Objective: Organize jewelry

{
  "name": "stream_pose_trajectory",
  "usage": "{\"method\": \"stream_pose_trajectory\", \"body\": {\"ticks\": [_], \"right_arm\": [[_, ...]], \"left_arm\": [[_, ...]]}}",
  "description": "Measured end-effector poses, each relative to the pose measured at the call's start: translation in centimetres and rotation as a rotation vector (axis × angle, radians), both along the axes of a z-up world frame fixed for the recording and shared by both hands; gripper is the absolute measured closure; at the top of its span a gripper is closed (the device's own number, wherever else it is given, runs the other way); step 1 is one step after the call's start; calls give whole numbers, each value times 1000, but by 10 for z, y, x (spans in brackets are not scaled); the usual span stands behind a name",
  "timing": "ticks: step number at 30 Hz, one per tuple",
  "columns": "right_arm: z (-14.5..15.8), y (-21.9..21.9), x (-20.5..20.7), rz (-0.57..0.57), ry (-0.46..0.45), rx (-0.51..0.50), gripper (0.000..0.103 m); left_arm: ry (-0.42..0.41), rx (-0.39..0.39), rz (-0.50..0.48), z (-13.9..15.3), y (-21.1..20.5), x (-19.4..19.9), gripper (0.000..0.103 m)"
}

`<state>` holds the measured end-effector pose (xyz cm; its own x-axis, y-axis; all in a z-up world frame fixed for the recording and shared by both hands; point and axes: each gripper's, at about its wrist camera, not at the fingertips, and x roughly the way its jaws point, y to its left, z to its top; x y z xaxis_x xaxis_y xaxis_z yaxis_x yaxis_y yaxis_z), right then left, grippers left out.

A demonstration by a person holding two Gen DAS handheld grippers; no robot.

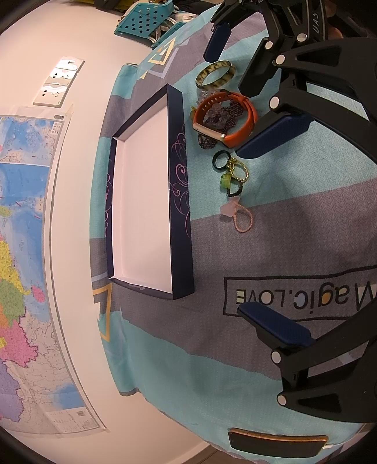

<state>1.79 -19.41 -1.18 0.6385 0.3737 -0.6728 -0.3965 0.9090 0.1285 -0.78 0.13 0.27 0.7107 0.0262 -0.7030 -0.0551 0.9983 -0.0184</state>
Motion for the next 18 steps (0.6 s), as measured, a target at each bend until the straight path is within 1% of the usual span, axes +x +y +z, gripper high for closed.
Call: {"method": "stream_pose_trajectory", "body": {"ticks": [18], "right_arm": [[-1, 0, 0, -2, 2, 1, 6]], "left_arm": [[2, 1, -1, -3, -3, -1, 6]]}}
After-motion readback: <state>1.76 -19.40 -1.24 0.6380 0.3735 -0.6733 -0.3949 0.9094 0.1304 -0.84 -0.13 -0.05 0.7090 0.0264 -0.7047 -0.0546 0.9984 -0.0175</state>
